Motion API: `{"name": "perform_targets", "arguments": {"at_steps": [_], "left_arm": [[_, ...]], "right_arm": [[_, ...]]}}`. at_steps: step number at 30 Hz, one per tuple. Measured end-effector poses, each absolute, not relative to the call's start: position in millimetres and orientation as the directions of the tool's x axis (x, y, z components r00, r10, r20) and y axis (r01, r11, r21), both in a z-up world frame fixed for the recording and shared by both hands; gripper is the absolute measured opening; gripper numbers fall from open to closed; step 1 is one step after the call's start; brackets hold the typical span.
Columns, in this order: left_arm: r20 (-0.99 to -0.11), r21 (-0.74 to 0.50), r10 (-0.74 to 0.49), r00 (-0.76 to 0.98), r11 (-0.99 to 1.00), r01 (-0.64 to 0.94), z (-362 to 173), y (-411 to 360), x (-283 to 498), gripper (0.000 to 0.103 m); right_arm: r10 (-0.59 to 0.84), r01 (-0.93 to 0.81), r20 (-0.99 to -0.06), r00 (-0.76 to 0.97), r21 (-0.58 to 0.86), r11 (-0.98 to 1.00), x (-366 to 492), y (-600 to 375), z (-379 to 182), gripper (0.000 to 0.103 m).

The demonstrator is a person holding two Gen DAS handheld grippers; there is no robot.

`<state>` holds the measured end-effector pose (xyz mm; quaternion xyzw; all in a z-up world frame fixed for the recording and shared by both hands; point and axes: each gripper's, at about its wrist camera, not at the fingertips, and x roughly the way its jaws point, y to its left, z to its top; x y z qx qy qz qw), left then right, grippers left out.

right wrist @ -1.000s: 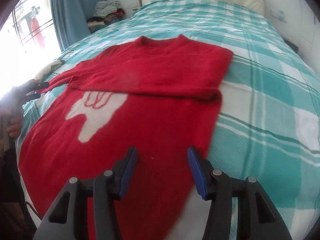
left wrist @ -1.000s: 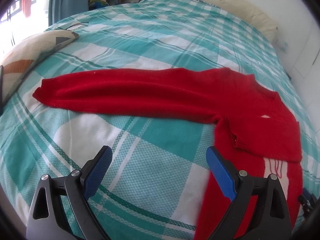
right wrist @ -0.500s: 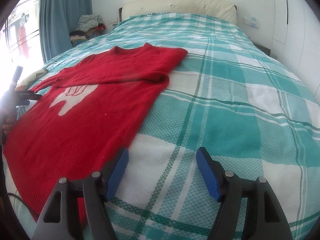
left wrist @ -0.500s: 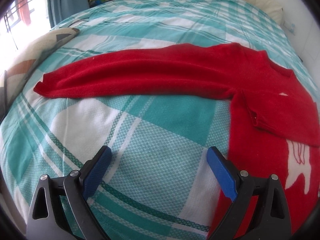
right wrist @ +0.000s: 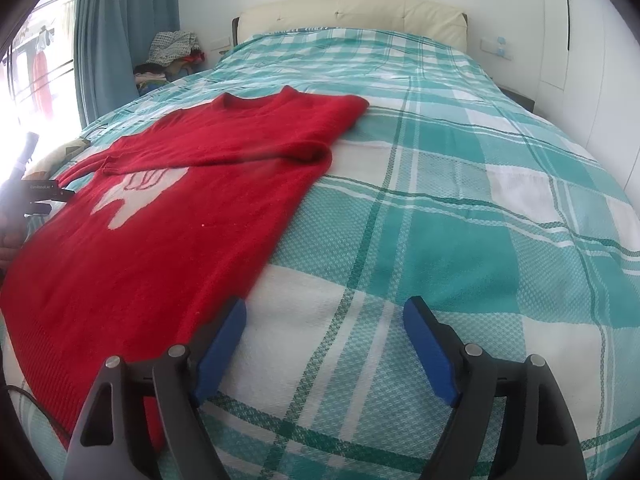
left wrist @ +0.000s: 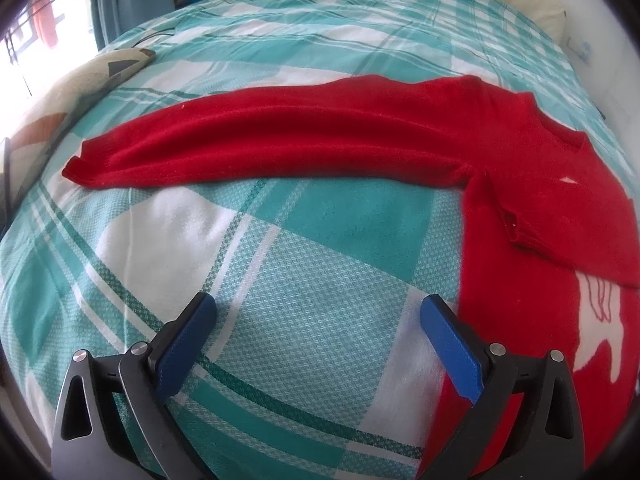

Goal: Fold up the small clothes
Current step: 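Withdraw the open right gripper from the sweater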

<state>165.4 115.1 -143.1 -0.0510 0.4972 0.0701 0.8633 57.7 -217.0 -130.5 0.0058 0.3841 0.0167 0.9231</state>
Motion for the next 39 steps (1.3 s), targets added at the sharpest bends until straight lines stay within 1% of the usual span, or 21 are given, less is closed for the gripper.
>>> {"name": "perform_targets", "arguments": {"at_steps": [4, 8, 19, 21, 25, 27, 31, 34, 37, 39], "left_arm": [[-0.866, 0.001, 0.085, 0.492, 0.986, -0.169, -145, 113, 166, 0.102], [-0.867, 0.046, 0.116, 0.485, 0.987, -0.154, -149, 108, 165, 0.103], [-0.877, 0.043, 0.091, 0.472, 0.993, -0.113, -148, 106, 162, 0.103], [-0.878, 0.02, 0.072, 0.474, 0.993, -0.113, -144, 108, 162, 0.103], [-0.855, -0.109, -0.035, 0.517, 0.988, -0.113, -131, 119, 155, 0.102], [-0.835, -0.145, -0.058, 0.547, 0.983, -0.116, -121, 127, 153, 0.102], [-0.779, -0.222, -0.089, 0.621, 0.965, -0.139, -88, 171, 158, 0.102], [-0.764, -0.209, -0.01, 0.645, 0.95, -0.233, -72, 232, 169, 0.102], [-0.793, -0.194, 0.077, 0.604, 0.908, -0.371, -78, 301, 182, 0.102], [-0.829, -0.202, 0.091, 0.552, 0.871, -0.447, -94, 342, 188, 0.102]], "right_arm": [[0.034, -0.023, -0.71, 0.703, 0.025, 0.999, 57, -217, -131, 0.083], [0.035, -0.023, -0.713, 0.7, 0.027, 0.999, 57, -218, -132, 0.084], [0.03, -0.02, -0.723, 0.69, 0.023, 1.0, 60, -218, -133, 0.088], [0.031, -0.02, -0.723, 0.69, 0.024, 1.0, 60, -218, -133, 0.088], [0.032, -0.021, -0.724, 0.689, 0.024, 0.999, 60, -218, -133, 0.088], [0.031, -0.02, -0.726, 0.687, 0.024, 1.0, 60, -218, -133, 0.089], [0.032, -0.019, -0.727, 0.686, 0.026, 0.999, 61, -218, -133, 0.089], [0.035, -0.021, -0.728, 0.684, 0.028, 0.999, 61, -218, -133, 0.089], [0.039, -0.022, -0.733, 0.679, 0.032, 0.999, 62, -218, -134, 0.091], [0.038, -0.022, -0.736, 0.676, 0.032, 0.999, 63, -217, -135, 0.092]]}}
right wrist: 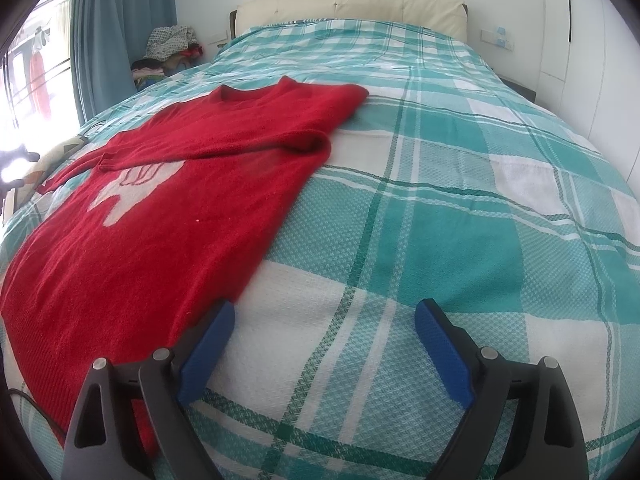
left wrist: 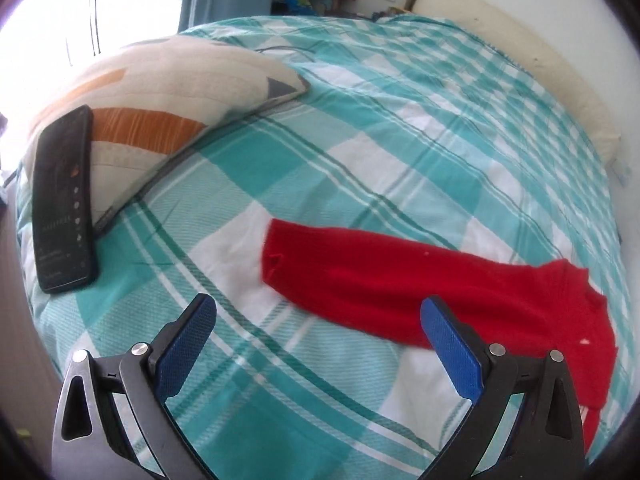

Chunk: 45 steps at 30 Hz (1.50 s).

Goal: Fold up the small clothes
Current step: 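Grasp the other sleeve cuff with the left gripper, then fold the held sleeve across the body and open the left gripper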

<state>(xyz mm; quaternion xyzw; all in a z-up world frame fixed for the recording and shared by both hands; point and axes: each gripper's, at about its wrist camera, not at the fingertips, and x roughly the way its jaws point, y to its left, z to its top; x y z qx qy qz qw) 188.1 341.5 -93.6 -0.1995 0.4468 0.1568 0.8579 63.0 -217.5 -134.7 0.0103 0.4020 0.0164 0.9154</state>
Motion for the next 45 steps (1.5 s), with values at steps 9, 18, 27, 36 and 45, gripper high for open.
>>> {"name": "perform_targets", "arguments": {"at_steps": [9, 18, 27, 36, 45], "left_arm": [[-0.855, -0.164, 0.065, 0.515, 0.907, -0.388, -131, 345, 221, 0.09], [-0.812, -0.086, 0.167, 0.559, 0.913, -0.399, -92, 331, 231, 0.003], [-0.644, -0.063, -0.07, 0.762, 0.997, 0.039, 67, 156, 241, 0.003], [-0.651, -0.039, -0.371, 0.663, 0.888, 0.458, 79, -75, 240, 0.003], [-0.824, -0.055, -0.342, 0.451, 0.842, 0.537, -44, -165, 227, 0.069]], "right_arm": [[0.039, -0.021, -0.737, 0.675, 0.034, 0.999, 64, -217, -135, 0.093], [0.039, -0.021, -0.736, 0.675, 0.033, 0.999, 65, -217, -135, 0.093], [0.03, -0.015, -0.745, 0.667, 0.027, 1.0, 65, -215, -134, 0.094], [0.032, -0.016, -0.745, 0.666, 0.029, 0.999, 66, -217, -135, 0.095], [0.033, -0.015, -0.744, 0.667, 0.031, 0.999, 66, -217, -135, 0.095]]}}
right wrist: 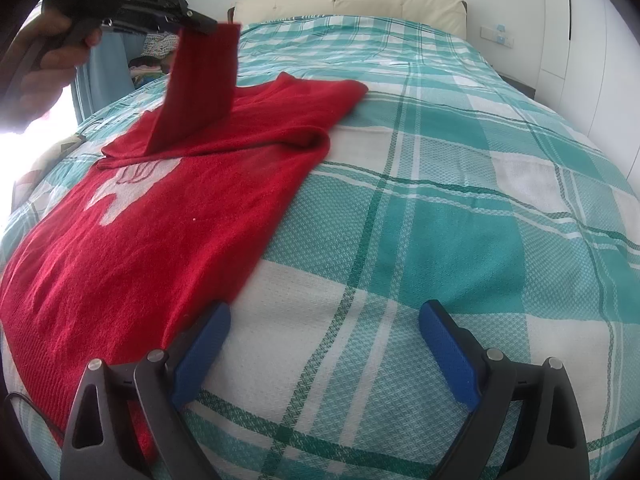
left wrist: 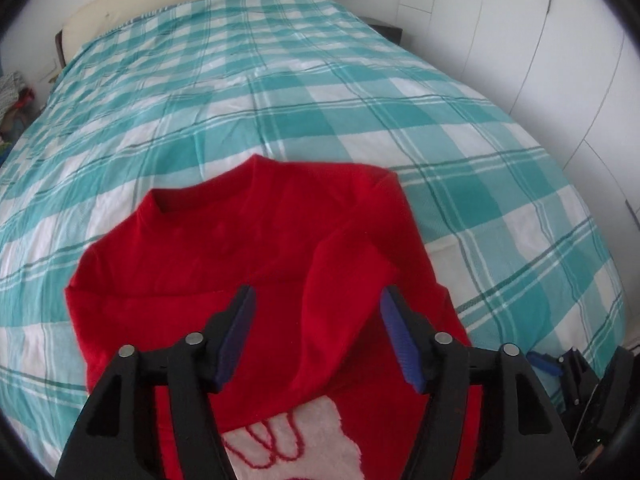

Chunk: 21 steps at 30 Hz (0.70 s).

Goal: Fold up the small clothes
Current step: 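Fold the held sleeve across the body and open the left gripper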

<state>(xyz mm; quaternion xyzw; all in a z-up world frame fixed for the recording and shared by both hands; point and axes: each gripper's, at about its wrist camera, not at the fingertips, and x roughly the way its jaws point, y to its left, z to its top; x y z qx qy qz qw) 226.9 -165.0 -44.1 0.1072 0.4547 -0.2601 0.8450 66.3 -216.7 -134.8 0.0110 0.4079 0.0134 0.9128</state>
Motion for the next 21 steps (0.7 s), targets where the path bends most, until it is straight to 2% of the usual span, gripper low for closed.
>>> {"name": "perform_targets", "arguments": {"at_steps": [5, 9, 12, 15, 19, 20, 21], "left_arm": [[-0.823, -0.087, -0.329, 0.463, 0.879, 0.469, -48, -93, 240, 0.07], [-0.821, -0.13, -0.28, 0.497, 0.94, 0.315, -37, -9, 268, 0.072], [-0.839, -0.202, -0.277, 0.468, 0.958, 0.206, -50, 41, 285, 0.072], [-0.869, -0.21, -0.262, 0.42, 0.963, 0.167, -78, 52, 293, 0.071], [-0.876, -0.227, -0.292, 0.383, 0.952, 0.206, -106, 38, 297, 0.067], [-0.874, -0.22, -0.291, 0.389, 0.951, 0.217, -110, 33, 297, 0.04], [-0.88, -0.19, -0.266, 0.392, 0.956, 0.223, -115, 28, 297, 0.006]], "right_arm": [[0.034, -0.015, -0.745, 0.666, 0.032, 0.999, 65, -216, -135, 0.095], [0.034, -0.015, -0.748, 0.662, 0.032, 0.999, 66, -216, -136, 0.096], [0.034, -0.015, -0.749, 0.662, 0.031, 0.999, 66, -216, -136, 0.096], [0.033, -0.015, -0.748, 0.663, 0.031, 0.999, 66, -216, -136, 0.096], [0.031, -0.014, -0.746, 0.665, 0.029, 0.999, 66, -217, -136, 0.096], [0.03, -0.014, -0.745, 0.666, 0.028, 1.0, 66, -217, -136, 0.096], [0.03, -0.014, -0.745, 0.667, 0.028, 1.0, 66, -218, -137, 0.096]]}}
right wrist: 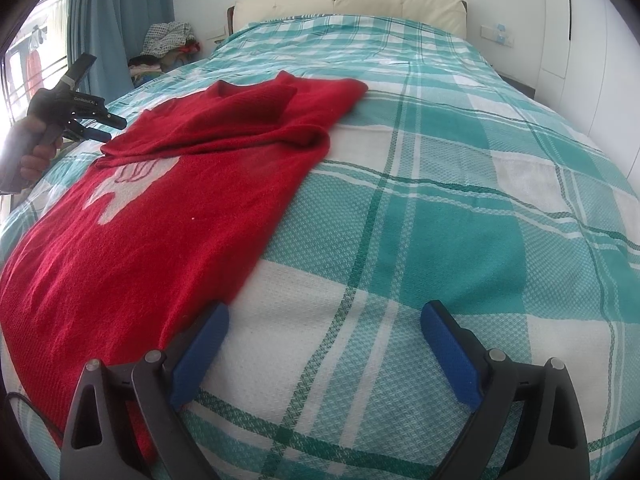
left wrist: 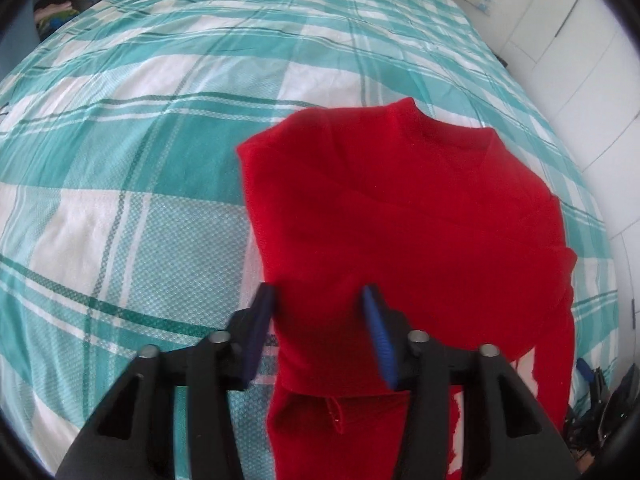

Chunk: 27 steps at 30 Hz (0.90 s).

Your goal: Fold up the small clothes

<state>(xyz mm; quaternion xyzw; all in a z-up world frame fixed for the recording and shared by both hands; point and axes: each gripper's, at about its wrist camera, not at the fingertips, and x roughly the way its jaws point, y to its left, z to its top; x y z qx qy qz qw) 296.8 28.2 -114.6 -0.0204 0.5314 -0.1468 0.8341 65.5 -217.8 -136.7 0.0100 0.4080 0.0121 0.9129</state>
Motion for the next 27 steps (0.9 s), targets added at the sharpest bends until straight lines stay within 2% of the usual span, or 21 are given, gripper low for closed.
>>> {"name": "perform_targets", "arguments": {"at_steps": [3, 6, 9, 12, 14, 19, 20, 23, 25, 27], "left_arm": [[-0.873, -0.04, -0.134, 0.47, 0.978, 0.206, -114, 27, 294, 0.004], [-0.878, -0.068, -0.125, 0.462, 0.988, 0.138, -121, 44, 300, 0.004], [-0.878, -0.037, -0.114, 0.466, 0.985, 0.171, -123, 38, 295, 0.007], [-0.871, -0.028, -0.107, 0.479, 0.985, 0.17, -116, 37, 287, 0.018], [-0.862, -0.065, -0.121, 0.492, 0.989, 0.129, -110, 47, 281, 0.026], [-0.828, -0.098, -0.146, 0.542, 0.988, 0.116, -94, 59, 244, 0.03], [-0.822, -0.1, -0.157, 0.548, 0.986, 0.132, -91, 57, 234, 0.033], [-0.791, -0.144, -0.212, 0.574, 0.976, 0.162, -88, 55, 203, 0.052], [-0.766, -0.166, -0.234, 0.598, 0.972, 0.167, -93, 57, 188, 0.055], [-0.763, -0.175, -0.235, 0.601, 0.972, 0.158, -103, 61, 178, 0.055]], "right_arm": [[0.03, -0.013, -0.743, 0.668, 0.028, 1.0, 65, -218, -137, 0.096], [0.031, -0.013, -0.744, 0.667, 0.029, 0.999, 65, -219, -137, 0.096], [0.031, -0.013, -0.746, 0.665, 0.03, 0.999, 65, -219, -137, 0.097], [0.029, -0.012, -0.745, 0.666, 0.028, 1.0, 65, -219, -136, 0.097], [0.03, -0.012, -0.745, 0.666, 0.03, 0.999, 64, -220, -136, 0.097], [0.031, -0.012, -0.745, 0.666, 0.03, 0.999, 64, -220, -136, 0.097], [0.031, -0.012, -0.746, 0.666, 0.031, 0.999, 64, -220, -136, 0.097], [0.037, -0.014, -0.747, 0.664, 0.038, 0.999, 64, -221, -134, 0.097], [0.044, -0.015, -0.753, 0.657, 0.045, 0.999, 62, -221, -125, 0.096], [0.078, -0.024, -0.738, 0.67, 0.083, 0.996, 56, -220, -105, 0.087]]}}
